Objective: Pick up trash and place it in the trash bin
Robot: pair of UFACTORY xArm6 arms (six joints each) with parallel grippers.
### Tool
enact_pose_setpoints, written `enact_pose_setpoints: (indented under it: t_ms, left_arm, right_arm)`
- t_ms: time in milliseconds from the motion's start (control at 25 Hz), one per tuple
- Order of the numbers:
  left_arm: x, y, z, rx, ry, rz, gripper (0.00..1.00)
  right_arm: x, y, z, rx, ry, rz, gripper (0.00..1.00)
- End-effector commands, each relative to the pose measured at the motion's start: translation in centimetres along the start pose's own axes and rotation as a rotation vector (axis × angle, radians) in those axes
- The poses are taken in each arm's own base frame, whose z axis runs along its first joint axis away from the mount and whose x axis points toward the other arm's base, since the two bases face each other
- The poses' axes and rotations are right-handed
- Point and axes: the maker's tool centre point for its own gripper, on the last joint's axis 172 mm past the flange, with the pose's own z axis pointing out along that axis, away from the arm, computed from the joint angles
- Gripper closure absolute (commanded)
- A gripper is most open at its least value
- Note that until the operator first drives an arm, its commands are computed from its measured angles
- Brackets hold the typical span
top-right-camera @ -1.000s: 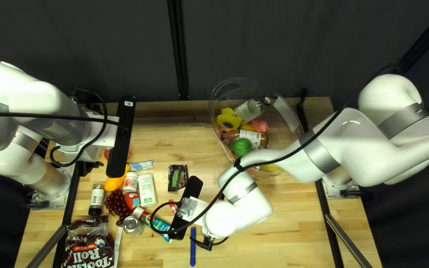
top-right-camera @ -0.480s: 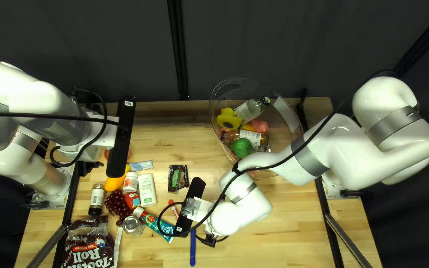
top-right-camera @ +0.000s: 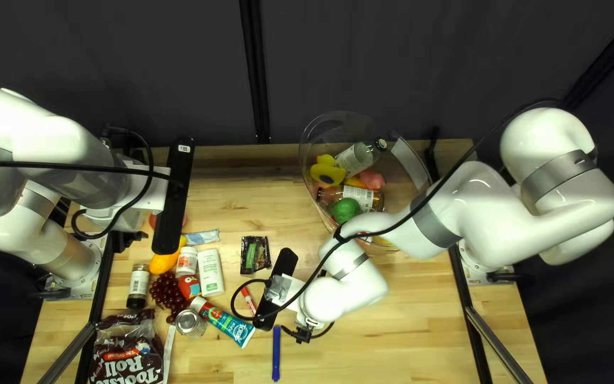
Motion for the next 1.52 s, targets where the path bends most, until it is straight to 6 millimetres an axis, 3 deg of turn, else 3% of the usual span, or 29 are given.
enact_pose_setpoints:
  t_ms: [40, 120, 240, 280, 320, 360, 400, 480, 880, 960, 1280, 1320, 1400, 1520]
  left_arm:
    - [0.0, 0.0, 0.0, 0.0, 0.0, 0.0, 0.0]
    - [0.0, 0.0, 0.0, 0.0, 0.0, 0.0, 0.0]
    - [0.0, 0.0, 0.0, 0.0, 0.0, 0.0, 0.0]
    - [0.0, 0.0, 0.0, 0.0, 0.0, 0.0, 0.0]
    - [0.0, 0.0, 0.0, 0.0, 0.0, 0.0, 0.0]
    - [0.0, 0.0, 0.0, 0.0, 0.0, 0.0, 0.0]
    - [0.0, 0.0, 0.0, 0.0, 0.0, 0.0, 0.0]
    - [0.0, 0.0, 0.0, 0.0, 0.0, 0.0, 0.0]
    - [0.0, 0.0, 0.0, 0.0, 0.0, 0.0, 0.0]
    - [0.0, 0.0, 0.0, 0.0, 0.0, 0.0, 0.0]
    - [0.0, 0.0, 0.0, 0.0, 0.0, 0.0, 0.0]
    - [0.0, 0.0, 0.0, 0.0, 0.0, 0.0, 0.0]
    - [0.0, 0.0, 0.0, 0.0, 0.0, 0.0, 0.0]
    - [0.0, 0.0, 0.0, 0.0, 0.0, 0.0, 0.0]
  right_arm:
    - [0.0, 0.1, 0.2, 0.026, -0.005, 0.019, 0.02]
    - [0.0, 0.1, 0.3, 0.034, -0.008, 0.028, 0.06]
    - [-0.1, 0.2, 0.4, 0.041, -0.012, 0.038, 0.36]
    - [-0.1, 0.2, 0.5, 0.043, -0.013, 0.04, 0.36]
    - [0.0, 0.2, 0.5, 0.044, -0.015, 0.042, 0.55]
    - [0.0, 0.2, 0.5, 0.048, -0.02, 0.046, 0.64]
    - [0.1, 0.3, 0.6, 0.055, -0.026, 0.051, 0.89]
    - [0.2, 0.3, 0.6, 0.061, -0.032, 0.056, 0.93]
    - [0.1, -0.4, 0.5, 0.067, -0.036, 0.043, 0.97]
    - [-0.1, -0.3, -1.6, 0.056, -0.025, 0.039, 0.97]
    - [-3.0, 2.0, -16.7, -0.09, 0.071, 0.021, 0.97]
    - [-3.7, 2.9, -19.5, -0.126, 0.086, 0.024, 0.97]
    - [-4.9, 4.7, -23.3, -0.174, 0.107, 0.033, 0.97]
    - [-6.4, 7.8, -27.3, -0.229, 0.125, 0.058, 0.98]
